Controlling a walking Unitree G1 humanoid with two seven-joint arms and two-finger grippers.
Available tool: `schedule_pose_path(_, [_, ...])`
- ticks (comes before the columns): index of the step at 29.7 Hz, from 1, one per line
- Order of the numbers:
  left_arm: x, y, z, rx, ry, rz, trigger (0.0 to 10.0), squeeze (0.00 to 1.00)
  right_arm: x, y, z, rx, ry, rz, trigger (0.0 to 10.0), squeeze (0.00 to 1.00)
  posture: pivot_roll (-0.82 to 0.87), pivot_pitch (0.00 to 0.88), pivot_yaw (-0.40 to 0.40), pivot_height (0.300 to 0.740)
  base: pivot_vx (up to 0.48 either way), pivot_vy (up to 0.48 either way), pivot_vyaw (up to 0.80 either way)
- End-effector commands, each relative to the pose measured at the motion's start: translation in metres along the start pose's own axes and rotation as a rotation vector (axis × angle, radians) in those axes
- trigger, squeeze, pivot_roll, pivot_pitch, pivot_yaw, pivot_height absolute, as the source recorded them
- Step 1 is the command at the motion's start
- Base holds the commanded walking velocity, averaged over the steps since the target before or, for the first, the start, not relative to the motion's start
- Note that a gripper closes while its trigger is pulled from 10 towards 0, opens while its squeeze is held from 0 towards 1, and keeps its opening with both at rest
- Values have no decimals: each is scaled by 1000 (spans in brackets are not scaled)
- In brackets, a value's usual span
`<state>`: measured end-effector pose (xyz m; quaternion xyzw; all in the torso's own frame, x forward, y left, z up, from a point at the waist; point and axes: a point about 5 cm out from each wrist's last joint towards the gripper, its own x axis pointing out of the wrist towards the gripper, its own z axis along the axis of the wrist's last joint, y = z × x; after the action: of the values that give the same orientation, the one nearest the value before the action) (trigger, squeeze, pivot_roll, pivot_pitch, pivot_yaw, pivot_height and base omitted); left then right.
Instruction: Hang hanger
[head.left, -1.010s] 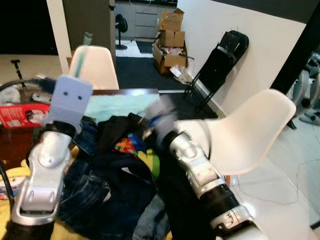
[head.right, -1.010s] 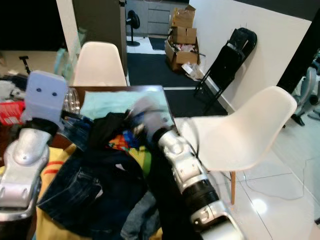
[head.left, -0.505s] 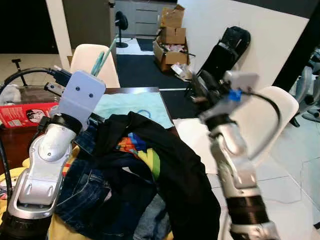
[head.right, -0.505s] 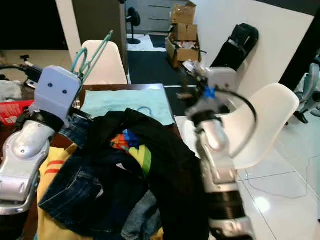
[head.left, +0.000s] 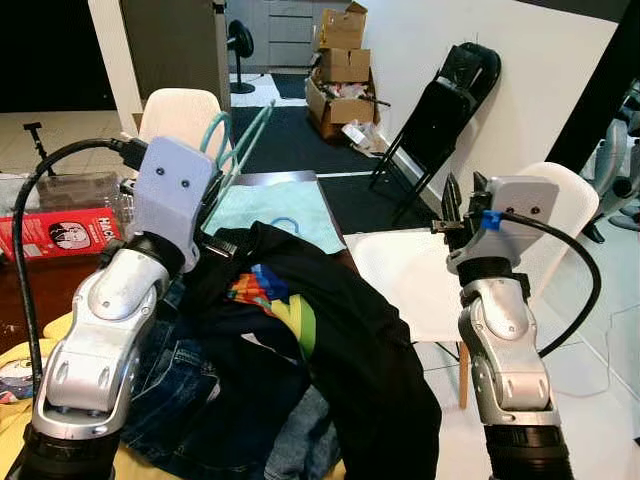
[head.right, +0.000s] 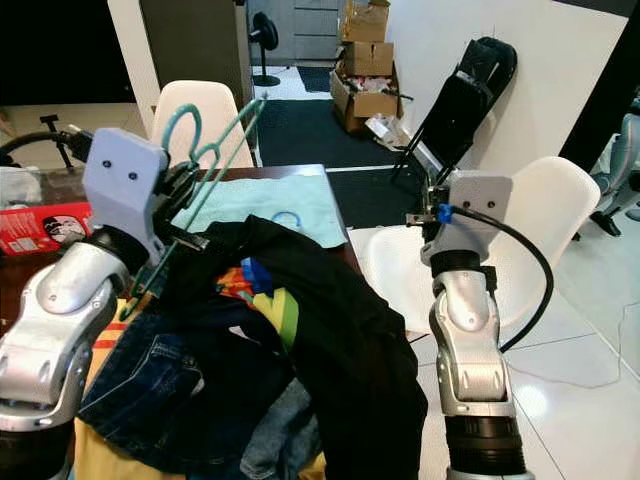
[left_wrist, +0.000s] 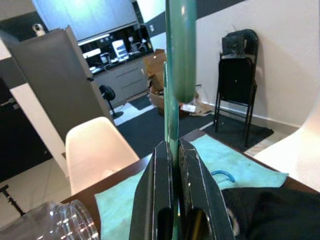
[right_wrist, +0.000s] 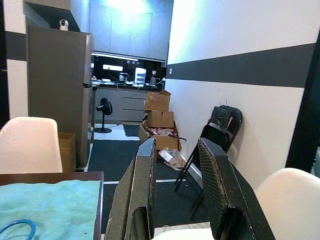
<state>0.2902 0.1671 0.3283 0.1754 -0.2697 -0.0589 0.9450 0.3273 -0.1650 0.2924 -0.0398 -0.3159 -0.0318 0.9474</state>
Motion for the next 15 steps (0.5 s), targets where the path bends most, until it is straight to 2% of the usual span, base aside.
schedule_pose_path(1, [1,1,-1,-14,5,19,10000,0,1,3,5,12,-20,13,10000,0,34,191,-27,740,0,0,0])
schedule_pose_path(5, [0,3,-2,-13,9,26,10000,0,0,9,5,24,-16,22,10000,0,34,190,-26,740,-182,0,0])
schedule_pose_path(8, [0,5,-2,-19,13,28,10000,0,-4,18,6,87,1,58,10000,0,29,191,-24,740,-283,0,0])
schedule_pose_path(15, [1,4,-2,-29,24,25,10000,0,-5,20,8,125,17,80,10000,0,25,190,-23,740,-327,0,0])
